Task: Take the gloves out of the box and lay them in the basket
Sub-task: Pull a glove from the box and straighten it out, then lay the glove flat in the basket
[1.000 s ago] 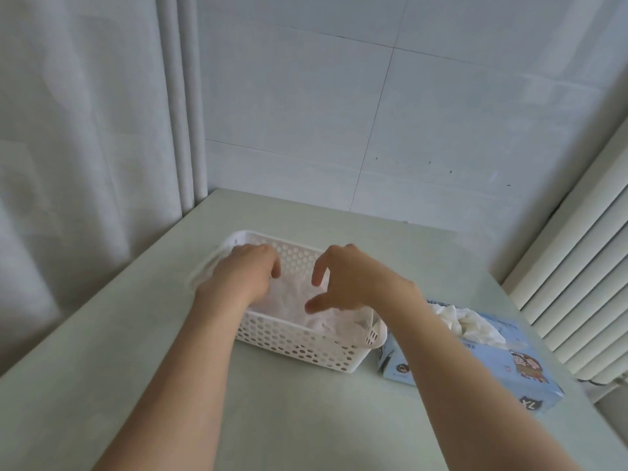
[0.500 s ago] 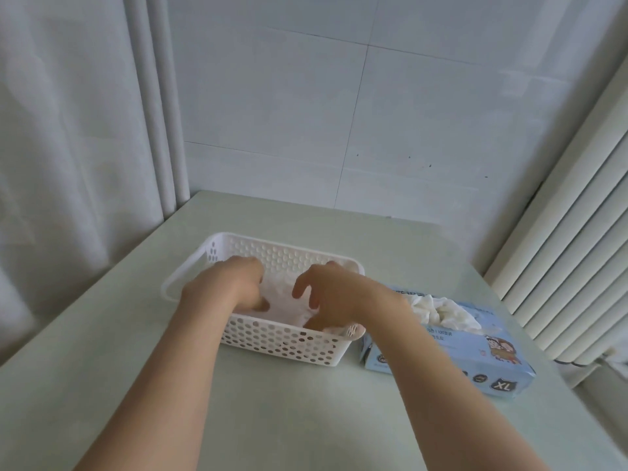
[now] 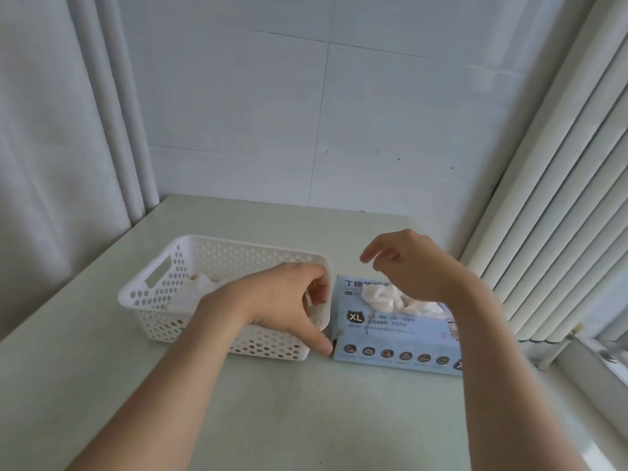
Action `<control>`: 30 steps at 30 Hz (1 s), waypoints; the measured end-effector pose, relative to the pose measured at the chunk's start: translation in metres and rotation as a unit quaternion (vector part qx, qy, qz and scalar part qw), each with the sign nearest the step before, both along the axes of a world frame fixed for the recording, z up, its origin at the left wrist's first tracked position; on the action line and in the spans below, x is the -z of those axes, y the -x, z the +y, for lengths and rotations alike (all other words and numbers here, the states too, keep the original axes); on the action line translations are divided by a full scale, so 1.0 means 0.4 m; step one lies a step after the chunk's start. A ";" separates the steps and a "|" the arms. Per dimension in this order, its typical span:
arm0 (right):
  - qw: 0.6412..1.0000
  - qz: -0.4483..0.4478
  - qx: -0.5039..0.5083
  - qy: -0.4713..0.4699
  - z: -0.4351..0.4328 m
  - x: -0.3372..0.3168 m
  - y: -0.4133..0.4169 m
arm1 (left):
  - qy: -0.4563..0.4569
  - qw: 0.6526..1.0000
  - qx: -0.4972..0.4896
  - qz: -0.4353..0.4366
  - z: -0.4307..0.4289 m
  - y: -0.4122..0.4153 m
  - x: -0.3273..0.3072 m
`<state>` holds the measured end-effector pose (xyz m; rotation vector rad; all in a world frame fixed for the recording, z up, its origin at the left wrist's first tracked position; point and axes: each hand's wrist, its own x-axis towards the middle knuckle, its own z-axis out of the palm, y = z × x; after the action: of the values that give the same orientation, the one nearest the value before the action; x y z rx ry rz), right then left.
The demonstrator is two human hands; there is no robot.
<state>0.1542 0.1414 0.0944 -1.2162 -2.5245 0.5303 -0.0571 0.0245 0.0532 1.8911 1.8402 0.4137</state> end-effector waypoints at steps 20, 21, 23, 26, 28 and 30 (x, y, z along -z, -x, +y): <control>0.990 -0.102 0.097 -0.023 0.089 0.061 -0.083 | -0.283 0.935 0.015 0.216 0.074 -0.193 0.125; 0.990 -0.099 0.098 -0.026 0.089 0.062 -0.082 | -0.277 0.934 0.010 0.224 0.073 -0.195 0.128; 0.991 -0.082 0.091 -0.045 0.086 0.058 -0.076 | -0.262 0.937 0.003 0.229 0.073 -0.195 0.127; 0.995 -0.033 0.074 -0.061 0.079 0.058 -0.063 | -0.239 0.941 0.001 0.239 0.071 -0.194 0.122; 0.997 -0.052 0.053 -0.036 0.075 0.055 -0.062 | -0.221 0.943 0.003 0.248 0.069 -0.195 0.118; 0.996 -0.082 0.023 0.013 0.068 0.047 -0.068 | -0.210 0.945 0.004 0.250 0.068 -0.193 0.118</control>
<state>0.1814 0.1684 0.0758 -1.3766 -2.6238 0.4699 0.0203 0.0517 0.0060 2.4693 2.1946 0.3668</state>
